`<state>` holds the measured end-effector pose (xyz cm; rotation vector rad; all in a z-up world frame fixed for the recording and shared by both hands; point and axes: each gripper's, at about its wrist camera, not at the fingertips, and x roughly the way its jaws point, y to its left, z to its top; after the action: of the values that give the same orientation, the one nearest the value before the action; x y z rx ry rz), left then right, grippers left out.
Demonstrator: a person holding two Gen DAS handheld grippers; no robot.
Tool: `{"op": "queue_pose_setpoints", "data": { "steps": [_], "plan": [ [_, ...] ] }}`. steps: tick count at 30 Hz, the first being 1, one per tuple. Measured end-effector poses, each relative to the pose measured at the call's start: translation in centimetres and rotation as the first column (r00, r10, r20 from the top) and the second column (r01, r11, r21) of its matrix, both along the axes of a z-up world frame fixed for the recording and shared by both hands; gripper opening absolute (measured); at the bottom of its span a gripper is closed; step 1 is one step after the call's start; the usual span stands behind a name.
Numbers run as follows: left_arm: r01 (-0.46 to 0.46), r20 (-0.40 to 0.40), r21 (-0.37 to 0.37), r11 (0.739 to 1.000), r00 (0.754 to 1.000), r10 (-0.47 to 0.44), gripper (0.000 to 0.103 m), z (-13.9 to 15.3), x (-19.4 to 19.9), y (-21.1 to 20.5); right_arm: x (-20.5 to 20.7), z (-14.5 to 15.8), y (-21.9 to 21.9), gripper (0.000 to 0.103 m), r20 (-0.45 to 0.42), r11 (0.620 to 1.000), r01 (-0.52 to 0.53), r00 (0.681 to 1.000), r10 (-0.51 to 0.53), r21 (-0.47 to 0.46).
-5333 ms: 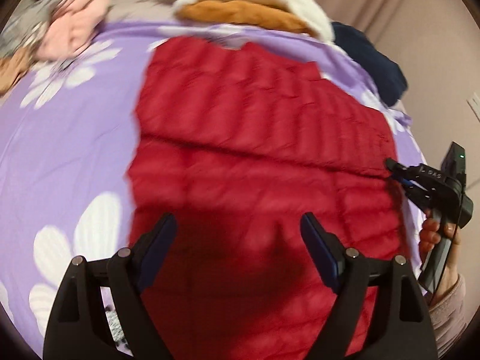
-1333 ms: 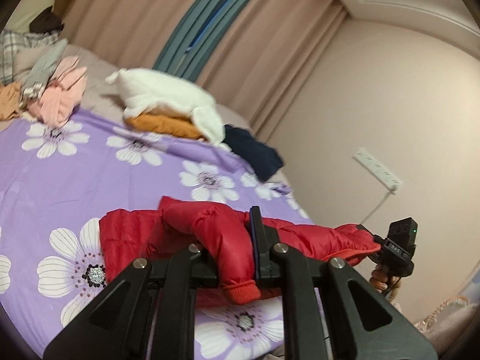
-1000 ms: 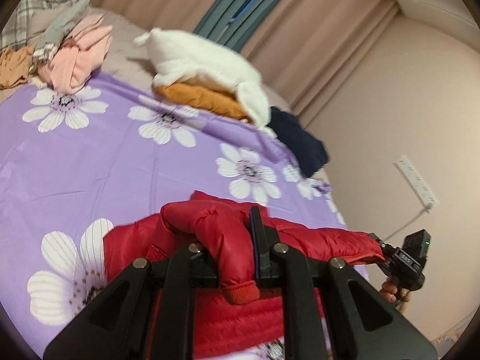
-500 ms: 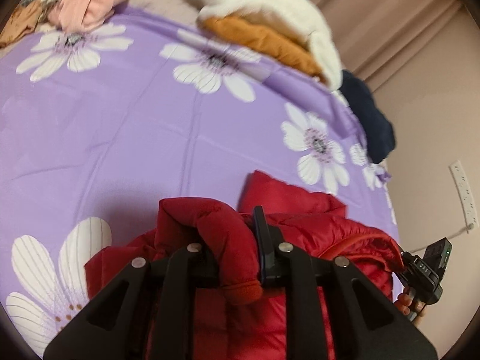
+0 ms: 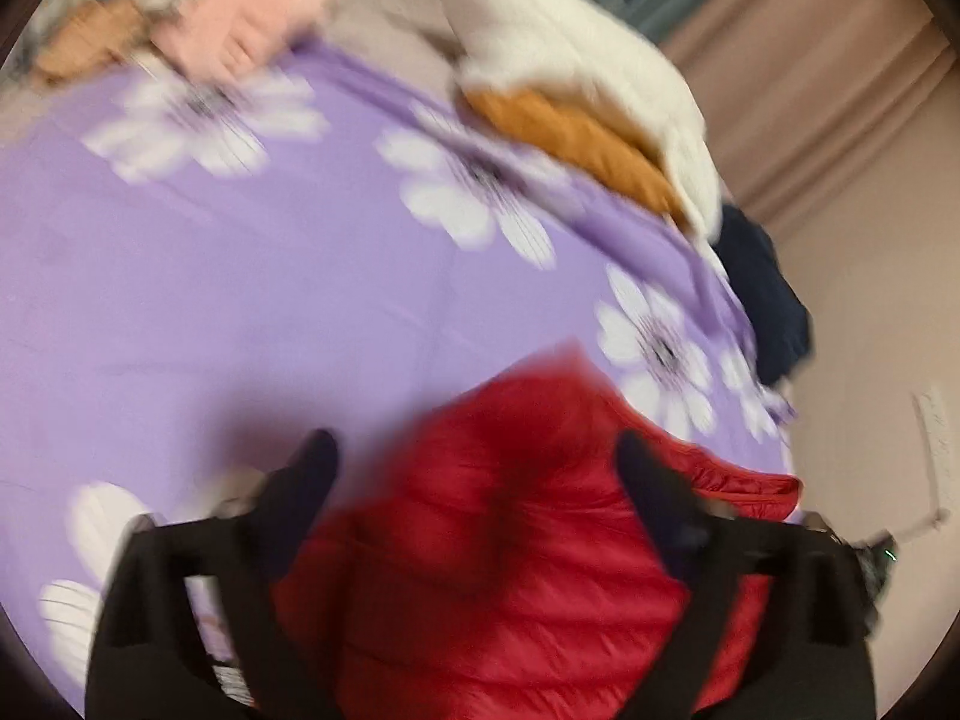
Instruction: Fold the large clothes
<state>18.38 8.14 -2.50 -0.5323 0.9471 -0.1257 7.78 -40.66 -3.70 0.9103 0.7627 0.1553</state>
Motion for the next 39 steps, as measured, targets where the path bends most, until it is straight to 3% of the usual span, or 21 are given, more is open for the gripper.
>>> {"op": "queue_pose_setpoints", "data": {
  "steps": [3, 7, 10, 13, 16, 17, 20, 24, 29, 35, 39],
  "plan": [
    [0.008, 0.026, -0.021, 1.000, 1.000, -0.008, 0.096, 1.3, -1.0, 1.0, -1.4, 1.7, 0.3, 0.070, 0.033, 0.998, 0.000, 0.999, 0.002, -0.063],
    [0.078, 0.048, 0.102, 0.992, 0.995, -0.083, 0.095, 2.5, -4.0, -0.6, -3.3, 3.6, 2.9, 0.070, 0.063, 0.970, -0.050, 0.996, 0.066, -0.237],
    [0.137, 0.054, 0.193, 0.972, 0.987, -0.150, 0.095, 2.4, -6.7, -2.6, -5.3, 4.5, 6.0, 0.070, 0.064, 0.897, -0.097, 0.988, 0.137, -0.431],
    [0.189, 0.056, 0.267, 0.945, 0.976, -0.211, 0.095, 1.8, -9.5, -4.9, -7.5, 4.5, 9.4, 0.070, 0.053, 0.777, -0.121, 0.979, 0.195, -0.618],
    [0.228, 0.065, 0.354, 0.907, 0.962, -0.267, 0.091, 1.1, -12.1, -7.5, -9.3, 4.1, 11.6, 0.070, 0.042, 0.694, -0.138, 0.971, 0.237, -0.706],
    [0.239, 0.069, 0.379, 0.894, 0.956, -0.285, 0.089, 0.9, -12.9, -8.3, -9.6, 3.8, 12.0, 0.070, 0.041, 0.683, -0.143, 0.968, 0.247, -0.717],
    [0.260, 0.092, 0.415, 0.872, 0.941, -0.325, 0.083, 0.4, -14.5, -9.8, -10.4, 2.9, 12.9, 0.069, 0.038, 0.676, -0.178, 0.956, 0.292, -0.715],
    [0.298, 0.060, 0.446, 0.844, 0.931, -0.361, 0.066, -1.7, -14.9, -11.4, -9.9, 0.5, 13.8, 0.070, -0.012, 0.653, -0.207, 0.957, 0.290, -0.729],
    [0.339, -0.016, 0.463, 0.819, 0.927, -0.376, 0.067, -5.5, -14.1, -12.0, -8.2, -3.8, 13.6, 0.069, -0.108, 0.665, -0.280, 0.951, 0.288, -0.692],
    [0.348, -0.028, 0.446, 0.825, 0.926, -0.376, 0.068, -6.4, -13.5, -11.8, -7.6, -4.3, 13.7, 0.069, -0.129, 0.664, -0.298, 0.948, 0.292, -0.686],
    [0.326, -0.018, 0.404, 0.854, 0.937, -0.349, 0.066, -5.0, -14.3, -11.0, -8.6, -2.5, 13.4, 0.069, -0.127, 0.678, -0.297, 0.949, 0.289, -0.672]
  ]
}}
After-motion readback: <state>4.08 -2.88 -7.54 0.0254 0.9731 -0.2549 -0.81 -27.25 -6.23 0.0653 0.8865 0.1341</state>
